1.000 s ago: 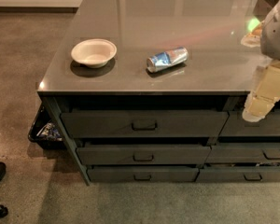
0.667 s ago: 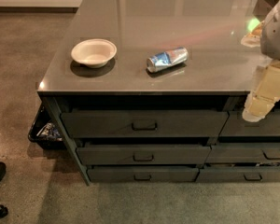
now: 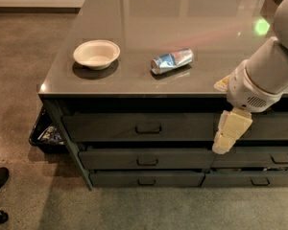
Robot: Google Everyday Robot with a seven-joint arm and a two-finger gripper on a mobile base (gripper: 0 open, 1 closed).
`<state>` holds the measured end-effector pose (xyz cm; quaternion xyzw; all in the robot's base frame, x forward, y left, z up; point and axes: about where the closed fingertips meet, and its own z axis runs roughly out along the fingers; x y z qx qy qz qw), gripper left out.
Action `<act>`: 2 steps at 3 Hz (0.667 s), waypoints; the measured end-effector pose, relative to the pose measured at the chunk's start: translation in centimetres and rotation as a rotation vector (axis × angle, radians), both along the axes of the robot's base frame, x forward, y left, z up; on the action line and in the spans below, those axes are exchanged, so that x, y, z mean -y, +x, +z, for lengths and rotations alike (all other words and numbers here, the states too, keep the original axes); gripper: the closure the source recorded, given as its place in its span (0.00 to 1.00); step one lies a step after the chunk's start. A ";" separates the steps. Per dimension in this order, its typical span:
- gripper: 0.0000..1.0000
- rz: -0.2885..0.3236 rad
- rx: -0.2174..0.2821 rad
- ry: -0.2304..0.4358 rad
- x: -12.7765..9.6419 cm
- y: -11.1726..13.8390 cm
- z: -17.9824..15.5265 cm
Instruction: Open top drawer
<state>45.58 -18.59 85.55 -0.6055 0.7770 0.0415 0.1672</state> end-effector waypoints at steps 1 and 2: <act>0.00 0.000 0.000 0.000 0.0 0.0 0.0; 0.00 -0.013 0.008 0.024 -0.1 1.3 -2.7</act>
Offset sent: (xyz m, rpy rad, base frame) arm 0.0390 0.0018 -0.0781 0.0733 -0.0243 -0.0449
